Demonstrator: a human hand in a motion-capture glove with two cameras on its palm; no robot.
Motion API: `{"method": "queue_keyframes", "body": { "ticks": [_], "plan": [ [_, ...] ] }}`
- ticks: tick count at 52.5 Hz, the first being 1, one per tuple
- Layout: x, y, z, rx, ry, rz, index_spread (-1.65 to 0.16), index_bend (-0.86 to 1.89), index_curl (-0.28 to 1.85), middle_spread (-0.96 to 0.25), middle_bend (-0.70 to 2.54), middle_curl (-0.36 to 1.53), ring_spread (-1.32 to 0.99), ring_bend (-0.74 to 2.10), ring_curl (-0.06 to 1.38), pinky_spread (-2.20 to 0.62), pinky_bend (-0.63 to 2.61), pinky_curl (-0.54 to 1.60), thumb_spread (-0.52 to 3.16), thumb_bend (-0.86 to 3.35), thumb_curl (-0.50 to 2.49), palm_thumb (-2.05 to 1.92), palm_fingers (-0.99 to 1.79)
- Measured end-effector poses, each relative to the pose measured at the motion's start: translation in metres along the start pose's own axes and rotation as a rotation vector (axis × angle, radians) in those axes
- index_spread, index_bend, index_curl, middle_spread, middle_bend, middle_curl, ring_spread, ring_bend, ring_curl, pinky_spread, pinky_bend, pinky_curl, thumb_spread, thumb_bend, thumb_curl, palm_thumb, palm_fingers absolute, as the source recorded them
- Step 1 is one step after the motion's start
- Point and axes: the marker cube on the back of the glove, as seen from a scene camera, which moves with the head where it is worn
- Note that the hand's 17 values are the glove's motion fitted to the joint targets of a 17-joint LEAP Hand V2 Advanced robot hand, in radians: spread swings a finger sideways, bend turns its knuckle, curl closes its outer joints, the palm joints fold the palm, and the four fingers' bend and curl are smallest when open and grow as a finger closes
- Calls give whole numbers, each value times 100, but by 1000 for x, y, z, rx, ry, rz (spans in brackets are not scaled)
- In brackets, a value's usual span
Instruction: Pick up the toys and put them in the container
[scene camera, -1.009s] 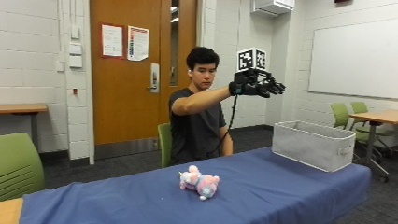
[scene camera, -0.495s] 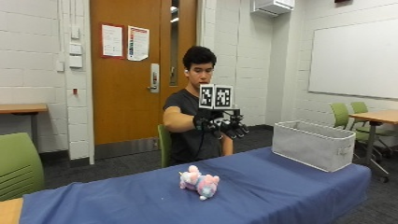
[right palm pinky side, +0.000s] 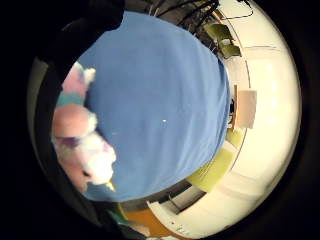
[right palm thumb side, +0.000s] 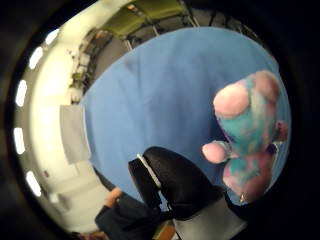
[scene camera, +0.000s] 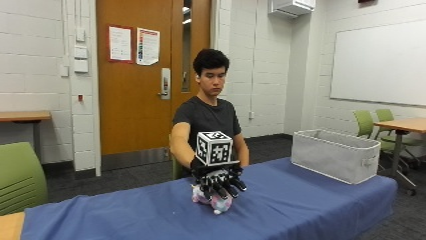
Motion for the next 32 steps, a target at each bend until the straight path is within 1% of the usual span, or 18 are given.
{"method": "queue_keyframes", "body": {
  "ticks": [12, 19, 21, 24, 25, 26, 29, 32],
  "plan": [
    [12, 2, 31, -27, -32, 37, -33, 10, 30, -13, 16, 39, -19, 25, 21, -3, 97, 35, 101, -7, 16, -8, -16],
    [18, 6, 47, -53, -130, 39, -33, 11, 28, -11, 5, 32, -17, 26, 23, -3, 109, 38, 104, -4, 18, -4, -18],
    [17, 8, 48, -52, -140, 39, -34, 15, 28, -10, 5, 30, -17, 26, 24, -3, 110, 38, 105, -4, 18, -3, -17],
    [15, 11, 47, -40, -152, 42, -37, 29, 33, -9, 2, 26, -17, 25, 24, -5, 106, 37, 107, -2, 20, -1, -13],
    [15, 11, 47, -33, -155, 43, -38, 48, 39, -10, 1, 24, -19, 24, 24, -7, 98, 35, 110, 2, 21, 5, -3],
    [14, 11, 46, -23, -157, 44, -39, 58, 41, -10, 0, 23, -21, 24, 24, -8, 96, 35, 112, 3, 21, 7, 0],
    [11, 12, 43, 11, -160, 49, -39, 72, 46, -10, 4, 21, -24, 26, 25, -12, 91, 34, 116, 5, 23, 13, 4],
    [7, 15, 40, 60, -140, 52, -38, 84, 51, -13, 15, 21, -30, 37, 26, -17, 82, 30, 122, 11, 26, 24, 25]
  ]
}}
